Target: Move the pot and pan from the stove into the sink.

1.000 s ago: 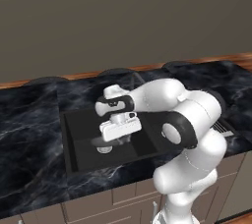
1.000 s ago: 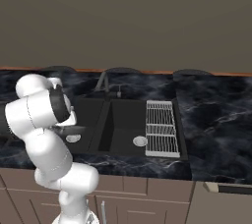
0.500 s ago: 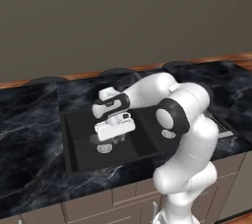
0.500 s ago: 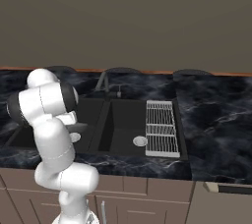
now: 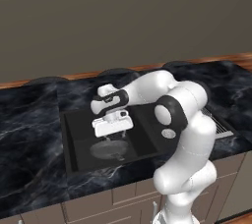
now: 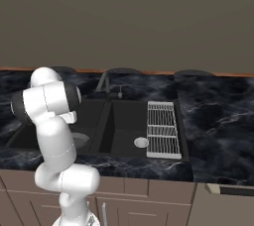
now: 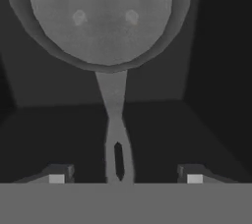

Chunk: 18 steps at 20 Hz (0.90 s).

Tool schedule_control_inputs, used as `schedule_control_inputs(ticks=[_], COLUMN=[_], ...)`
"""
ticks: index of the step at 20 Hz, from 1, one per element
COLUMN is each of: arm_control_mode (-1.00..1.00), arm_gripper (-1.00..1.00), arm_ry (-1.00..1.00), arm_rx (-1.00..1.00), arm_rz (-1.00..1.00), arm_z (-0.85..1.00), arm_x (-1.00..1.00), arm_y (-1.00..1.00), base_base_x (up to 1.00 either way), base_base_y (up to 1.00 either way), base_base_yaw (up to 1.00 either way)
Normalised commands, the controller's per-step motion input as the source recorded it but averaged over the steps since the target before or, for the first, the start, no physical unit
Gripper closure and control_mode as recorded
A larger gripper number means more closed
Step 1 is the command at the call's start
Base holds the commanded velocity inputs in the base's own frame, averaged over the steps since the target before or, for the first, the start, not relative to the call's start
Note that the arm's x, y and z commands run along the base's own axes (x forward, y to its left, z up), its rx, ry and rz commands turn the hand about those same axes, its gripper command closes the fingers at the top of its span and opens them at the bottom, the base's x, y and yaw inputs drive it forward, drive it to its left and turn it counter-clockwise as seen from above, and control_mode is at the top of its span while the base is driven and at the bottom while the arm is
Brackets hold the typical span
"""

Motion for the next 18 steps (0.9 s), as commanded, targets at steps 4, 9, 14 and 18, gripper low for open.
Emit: schedule_control_inputs(ticks=[4,9,14,18], arm_control_mode=[-1.0,-1.0,-1.0,-1.0], arm_gripper=[-1.0,-1.0,-1.0,-1.0], arm_ry=[-0.02,-0.03,-0.08,-0.08], arm_rx=[0.0,0.02,0.04,0.03], arm_rz=[-0.21,-0.19,-0.14,-0.13], arm_z=[0.56,0.89,0.86,0.84], arm_x=[-0.13,-0.45,-0.69,-0.77], arm_y=[0.13,0.0,-0.15,-0.19], base_base_x=[0.0,0.0,0.0,0.0], base_base_y=[0.0,0.0,0.0,0.0], base_base_yaw=[0.0,0.0,0.0,0.0])
